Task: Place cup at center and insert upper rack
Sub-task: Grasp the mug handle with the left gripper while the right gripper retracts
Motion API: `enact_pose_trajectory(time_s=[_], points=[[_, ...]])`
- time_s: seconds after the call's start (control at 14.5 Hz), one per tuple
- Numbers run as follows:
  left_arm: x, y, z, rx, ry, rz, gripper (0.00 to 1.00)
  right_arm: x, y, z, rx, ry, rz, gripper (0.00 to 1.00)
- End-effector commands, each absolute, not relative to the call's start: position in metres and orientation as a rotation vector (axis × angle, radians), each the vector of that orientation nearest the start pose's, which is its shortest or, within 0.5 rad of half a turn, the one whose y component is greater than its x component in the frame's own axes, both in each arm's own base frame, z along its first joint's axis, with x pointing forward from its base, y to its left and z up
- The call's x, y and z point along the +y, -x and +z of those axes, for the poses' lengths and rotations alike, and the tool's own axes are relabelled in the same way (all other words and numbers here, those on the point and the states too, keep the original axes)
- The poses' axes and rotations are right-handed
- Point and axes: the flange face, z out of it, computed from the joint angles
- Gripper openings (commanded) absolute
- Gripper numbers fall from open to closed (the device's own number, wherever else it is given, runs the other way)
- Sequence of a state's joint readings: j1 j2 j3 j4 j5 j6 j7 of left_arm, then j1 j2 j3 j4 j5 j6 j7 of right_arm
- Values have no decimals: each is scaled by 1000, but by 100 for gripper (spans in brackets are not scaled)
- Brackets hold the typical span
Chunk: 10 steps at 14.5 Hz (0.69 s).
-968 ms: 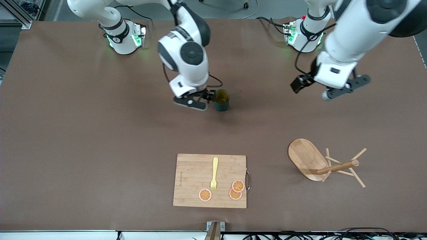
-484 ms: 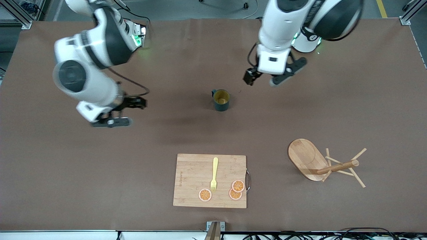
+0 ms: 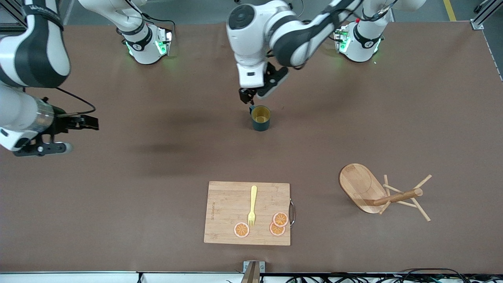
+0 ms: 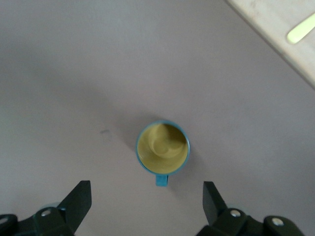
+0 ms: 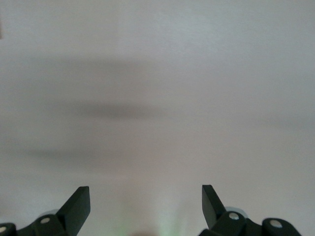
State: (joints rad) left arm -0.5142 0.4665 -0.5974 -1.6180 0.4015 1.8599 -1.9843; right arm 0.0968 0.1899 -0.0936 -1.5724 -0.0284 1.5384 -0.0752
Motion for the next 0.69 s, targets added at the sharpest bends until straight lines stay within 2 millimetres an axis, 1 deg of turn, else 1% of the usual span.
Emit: enact_pose_trajectory(time_s=[0.0,0.07,0.14,0.28,0.41,0.48,0.62], points=[[-595,-323,326,-1162,2729,-363,100,-19,-595,545,-77,3170,306,100],[-602,-313,307,-1164,2712,-414,99,-25,-596,561,-53,3171,272,100],[-609,-300,291,-1144,2709,-448,97,-28,-596,569,-47,3181,281,100],[-615,-284,260,-1136,2678,-550,96,-33,-599,573,-33,3190,278,100],[-618,-268,229,-1136,2624,-659,95,-45,-600,583,-3,3191,240,100],[-618,-262,215,-1129,2596,-726,95,-45,-600,587,-3,3191,225,100],[-614,-260,190,-1106,2547,-814,90,-41,-599,589,9,3184,223,100]])
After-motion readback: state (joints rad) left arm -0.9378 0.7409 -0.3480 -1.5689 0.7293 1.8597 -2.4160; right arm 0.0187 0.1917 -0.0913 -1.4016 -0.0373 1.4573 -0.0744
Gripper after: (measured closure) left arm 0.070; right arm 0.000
